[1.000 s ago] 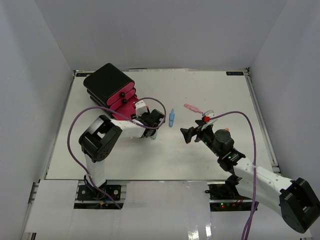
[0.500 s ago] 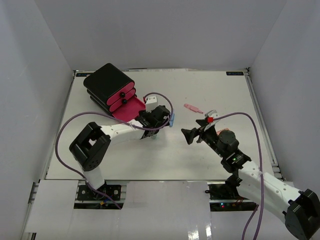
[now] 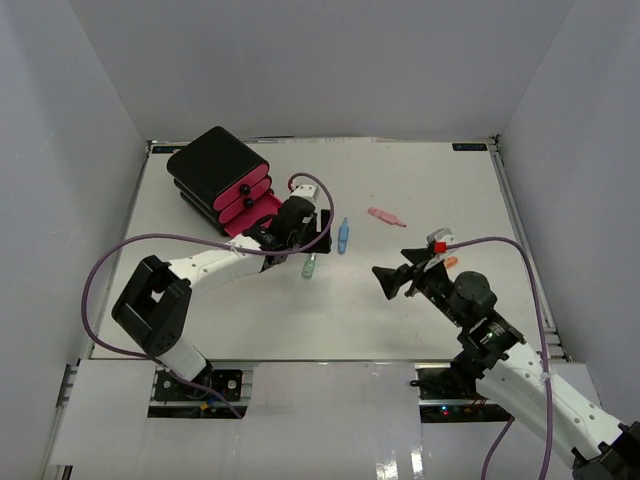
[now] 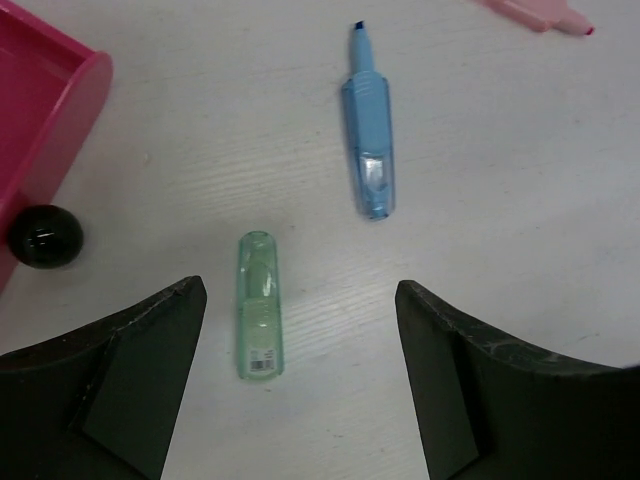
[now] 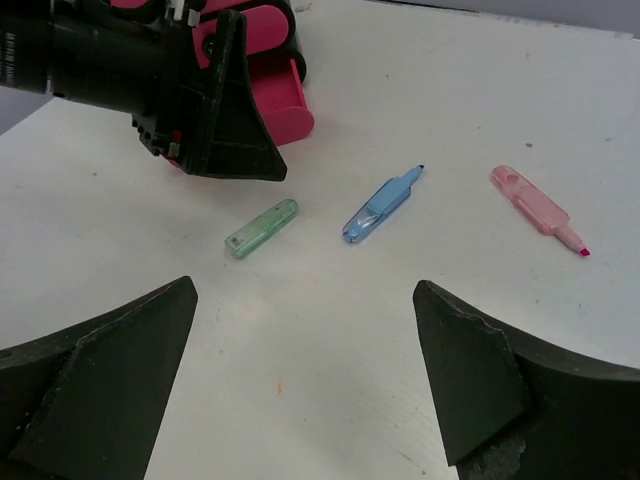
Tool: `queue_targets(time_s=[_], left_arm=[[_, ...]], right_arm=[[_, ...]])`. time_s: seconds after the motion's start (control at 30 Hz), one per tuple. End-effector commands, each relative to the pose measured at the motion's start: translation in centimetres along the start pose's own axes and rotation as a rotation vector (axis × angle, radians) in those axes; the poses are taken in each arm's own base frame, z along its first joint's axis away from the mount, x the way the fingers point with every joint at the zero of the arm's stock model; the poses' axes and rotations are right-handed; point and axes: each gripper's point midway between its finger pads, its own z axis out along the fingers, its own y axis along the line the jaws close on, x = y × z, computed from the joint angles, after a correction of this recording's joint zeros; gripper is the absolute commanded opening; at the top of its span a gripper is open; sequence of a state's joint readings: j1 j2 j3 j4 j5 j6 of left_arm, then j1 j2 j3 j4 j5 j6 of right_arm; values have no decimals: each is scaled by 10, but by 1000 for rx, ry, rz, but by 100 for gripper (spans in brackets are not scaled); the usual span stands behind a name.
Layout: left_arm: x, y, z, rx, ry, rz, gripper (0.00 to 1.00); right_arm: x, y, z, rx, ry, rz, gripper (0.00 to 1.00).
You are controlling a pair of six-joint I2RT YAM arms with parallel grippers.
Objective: Sort the stationery into containers
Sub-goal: Open the drawer in the storage box, then pick up the pen from the center of the board.
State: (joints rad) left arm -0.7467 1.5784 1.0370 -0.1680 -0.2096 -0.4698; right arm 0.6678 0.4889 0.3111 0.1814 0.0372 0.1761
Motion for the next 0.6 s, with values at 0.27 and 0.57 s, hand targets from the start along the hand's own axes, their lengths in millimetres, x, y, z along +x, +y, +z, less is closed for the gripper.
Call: queue_targets(time_s=[0.27, 0.57], left_arm=[[48, 21, 24, 16, 221, 76, 83], [81, 28, 30, -29, 294, 73, 74]], right_arm=[[28, 2, -22, -3, 69, 87, 96], [43, -3, -28, 23, 113, 99, 96]])
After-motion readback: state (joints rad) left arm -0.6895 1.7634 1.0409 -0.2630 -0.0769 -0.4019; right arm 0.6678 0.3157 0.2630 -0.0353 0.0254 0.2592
